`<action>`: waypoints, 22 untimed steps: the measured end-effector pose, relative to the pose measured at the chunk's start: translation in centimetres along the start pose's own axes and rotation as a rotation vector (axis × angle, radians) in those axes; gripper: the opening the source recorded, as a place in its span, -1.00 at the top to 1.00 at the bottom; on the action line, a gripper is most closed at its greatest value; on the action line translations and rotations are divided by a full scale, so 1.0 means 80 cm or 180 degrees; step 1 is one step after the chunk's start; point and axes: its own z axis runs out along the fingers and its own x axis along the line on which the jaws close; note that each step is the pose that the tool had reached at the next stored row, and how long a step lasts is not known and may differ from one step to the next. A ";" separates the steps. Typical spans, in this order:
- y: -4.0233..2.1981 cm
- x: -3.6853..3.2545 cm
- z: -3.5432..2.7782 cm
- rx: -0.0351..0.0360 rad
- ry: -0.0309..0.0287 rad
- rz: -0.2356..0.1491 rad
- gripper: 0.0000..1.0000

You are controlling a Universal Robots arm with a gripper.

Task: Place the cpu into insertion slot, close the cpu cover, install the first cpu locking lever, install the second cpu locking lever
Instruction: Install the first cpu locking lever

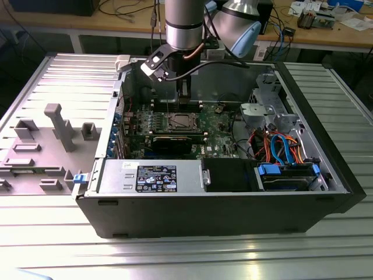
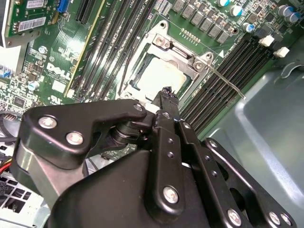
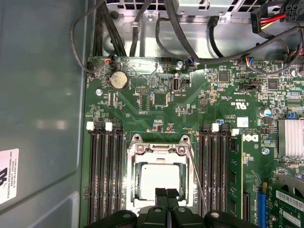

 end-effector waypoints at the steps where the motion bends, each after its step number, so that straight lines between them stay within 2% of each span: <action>1: 0.0000 0.0000 -0.0008 0.0000 0.0000 0.0000 0.79; 22: 0.0003 0.0000 -0.0058 0.0000 0.0004 0.0000 0.79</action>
